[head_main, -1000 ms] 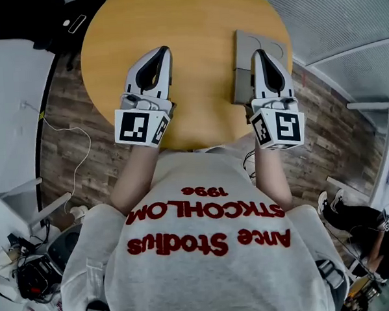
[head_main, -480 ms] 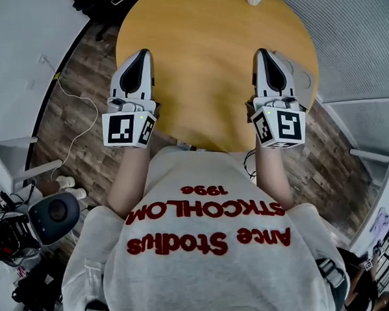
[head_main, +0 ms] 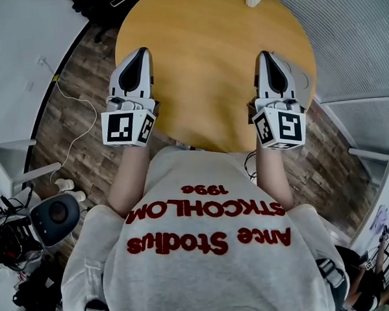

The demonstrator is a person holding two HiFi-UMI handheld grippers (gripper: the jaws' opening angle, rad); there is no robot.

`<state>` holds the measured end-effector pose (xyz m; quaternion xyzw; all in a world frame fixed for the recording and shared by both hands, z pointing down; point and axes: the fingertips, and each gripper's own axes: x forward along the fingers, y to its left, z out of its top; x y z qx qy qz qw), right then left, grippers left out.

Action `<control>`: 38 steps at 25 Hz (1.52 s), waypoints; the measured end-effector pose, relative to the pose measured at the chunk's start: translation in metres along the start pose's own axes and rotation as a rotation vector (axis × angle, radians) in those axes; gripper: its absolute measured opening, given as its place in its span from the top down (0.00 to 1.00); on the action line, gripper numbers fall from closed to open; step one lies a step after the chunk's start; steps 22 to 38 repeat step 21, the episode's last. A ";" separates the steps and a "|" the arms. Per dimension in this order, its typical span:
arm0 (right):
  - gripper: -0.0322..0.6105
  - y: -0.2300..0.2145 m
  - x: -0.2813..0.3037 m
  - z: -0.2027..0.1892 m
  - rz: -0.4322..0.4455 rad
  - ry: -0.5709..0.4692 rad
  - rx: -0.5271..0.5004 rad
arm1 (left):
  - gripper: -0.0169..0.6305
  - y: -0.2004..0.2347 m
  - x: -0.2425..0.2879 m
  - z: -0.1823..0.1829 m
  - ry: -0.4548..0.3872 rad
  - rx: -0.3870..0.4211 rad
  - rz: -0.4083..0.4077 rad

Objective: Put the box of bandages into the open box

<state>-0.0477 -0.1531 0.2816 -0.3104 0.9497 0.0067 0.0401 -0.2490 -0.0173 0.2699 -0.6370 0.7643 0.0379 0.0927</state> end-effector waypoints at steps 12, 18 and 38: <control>0.94 -0.010 -0.009 0.004 -0.041 0.003 -0.002 | 0.97 -0.012 0.012 0.001 -0.006 -0.007 -0.054; 0.94 -0.017 -0.013 0.005 -0.055 0.004 -0.005 | 0.97 -0.020 0.017 0.001 -0.006 -0.006 -0.072; 0.94 -0.021 -0.012 0.005 -0.057 0.004 -0.007 | 0.97 -0.022 0.021 0.001 -0.005 -0.006 -0.078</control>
